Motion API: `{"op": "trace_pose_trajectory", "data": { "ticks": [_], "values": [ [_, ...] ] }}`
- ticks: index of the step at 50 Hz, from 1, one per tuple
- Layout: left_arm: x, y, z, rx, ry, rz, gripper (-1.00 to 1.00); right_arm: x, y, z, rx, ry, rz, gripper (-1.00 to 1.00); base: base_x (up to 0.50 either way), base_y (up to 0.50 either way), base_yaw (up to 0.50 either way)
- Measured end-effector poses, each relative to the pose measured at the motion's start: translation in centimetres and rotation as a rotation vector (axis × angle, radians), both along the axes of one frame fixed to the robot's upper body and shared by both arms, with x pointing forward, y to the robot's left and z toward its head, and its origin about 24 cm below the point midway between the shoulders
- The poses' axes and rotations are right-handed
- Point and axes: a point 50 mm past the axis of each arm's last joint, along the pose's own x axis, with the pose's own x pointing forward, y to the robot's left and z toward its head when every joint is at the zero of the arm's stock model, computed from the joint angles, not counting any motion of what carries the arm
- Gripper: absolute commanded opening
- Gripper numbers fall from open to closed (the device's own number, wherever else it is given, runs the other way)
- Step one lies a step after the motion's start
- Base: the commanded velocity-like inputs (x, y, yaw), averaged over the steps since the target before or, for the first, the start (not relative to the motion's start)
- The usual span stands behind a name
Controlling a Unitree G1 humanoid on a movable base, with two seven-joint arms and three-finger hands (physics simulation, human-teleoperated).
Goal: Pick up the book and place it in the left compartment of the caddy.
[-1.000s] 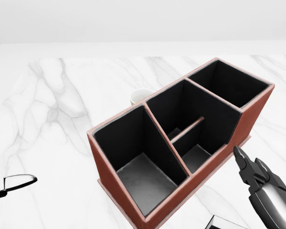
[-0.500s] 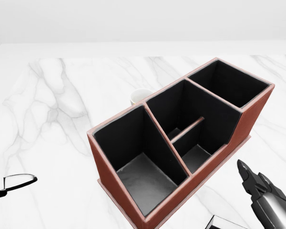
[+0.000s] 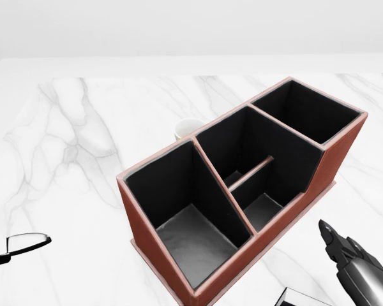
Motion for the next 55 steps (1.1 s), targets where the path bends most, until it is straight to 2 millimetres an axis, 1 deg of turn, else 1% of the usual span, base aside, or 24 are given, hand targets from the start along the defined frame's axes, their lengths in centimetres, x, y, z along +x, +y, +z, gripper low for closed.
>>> {"op": "trace_pose_trajectory", "data": {
  "ticks": [8, 25, 55],
  "values": [
    [0.0, 0.0, 0.0, 0.0, 0.0, 0.0, 1.0, 0.7, -0.1, -0.7, -0.001, 0.029, 0.015, 1.0, 0.0, 0.0, 0.0],
    [0.0, 0.1, 0.0, -0.001, -0.002, 0.002, 1.0, 1.7, -0.1, -1.5, -0.01, 0.067, 0.05, 1.0, 0.0, 0.0, 0.0],
    [0.0, 0.1, 0.1, -0.004, -0.007, 0.006, 1.0, 1.8, -0.2, -3.5, 0.02, 0.153, 0.064, 1.0, 0.0, 0.0, 0.0]
  ]
}}
